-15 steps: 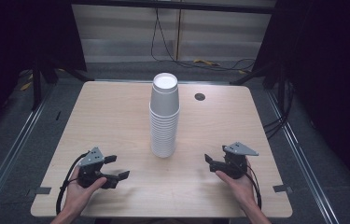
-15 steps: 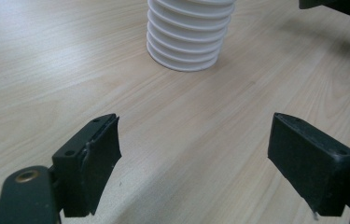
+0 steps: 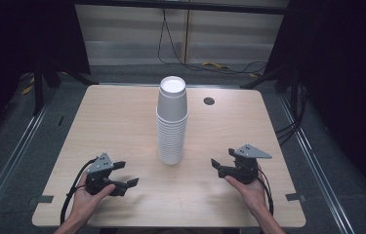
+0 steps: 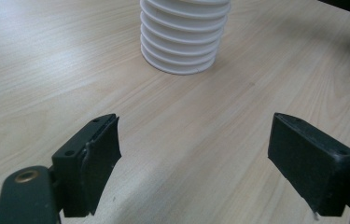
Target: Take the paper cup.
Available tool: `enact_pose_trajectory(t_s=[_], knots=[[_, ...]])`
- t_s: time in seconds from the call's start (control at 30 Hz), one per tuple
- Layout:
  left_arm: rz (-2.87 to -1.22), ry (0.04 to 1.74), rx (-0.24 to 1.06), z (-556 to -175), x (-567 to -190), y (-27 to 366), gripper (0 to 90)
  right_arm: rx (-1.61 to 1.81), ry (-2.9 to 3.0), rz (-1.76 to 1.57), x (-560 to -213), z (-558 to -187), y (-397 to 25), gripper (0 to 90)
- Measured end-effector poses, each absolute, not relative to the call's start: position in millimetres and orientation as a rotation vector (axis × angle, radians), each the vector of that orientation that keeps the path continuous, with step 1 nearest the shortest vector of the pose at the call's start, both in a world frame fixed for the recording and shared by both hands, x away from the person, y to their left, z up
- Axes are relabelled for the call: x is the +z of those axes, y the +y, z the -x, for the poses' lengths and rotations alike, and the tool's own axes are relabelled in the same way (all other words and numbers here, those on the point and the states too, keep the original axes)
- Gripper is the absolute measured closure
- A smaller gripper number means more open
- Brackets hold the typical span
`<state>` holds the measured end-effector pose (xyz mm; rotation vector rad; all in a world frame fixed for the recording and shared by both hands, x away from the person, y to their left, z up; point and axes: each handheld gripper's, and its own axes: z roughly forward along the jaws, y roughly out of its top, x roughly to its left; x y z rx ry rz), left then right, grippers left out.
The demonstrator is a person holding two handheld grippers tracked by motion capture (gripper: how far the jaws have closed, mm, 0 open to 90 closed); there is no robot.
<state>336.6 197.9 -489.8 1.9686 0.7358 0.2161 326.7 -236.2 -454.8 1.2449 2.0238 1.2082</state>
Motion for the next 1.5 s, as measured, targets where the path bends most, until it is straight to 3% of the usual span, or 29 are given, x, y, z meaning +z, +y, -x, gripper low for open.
enact_pose_trajectory(t_s=[0.37, 0.6, 1.5], knots=[[-1.957, 0.719, 0.228, -337.2, -488.8, 194.6, 16.6, 1.265, 2.057, -1.182, -439.2, -327.3, -225.7, 23.6], [-1.955, 0.708, 0.216, -335.8, -488.4, 194.2, 16.6, 1.298, 2.06, -1.156, -423.6, -329.5, -218.5, 19.2], [-1.974, 0.708, 0.217, -335.4, -489.6, 196.4, 16.6, 1.455, 2.165, -1.006, -370.9, -352.5, -189.0, 16.5]])
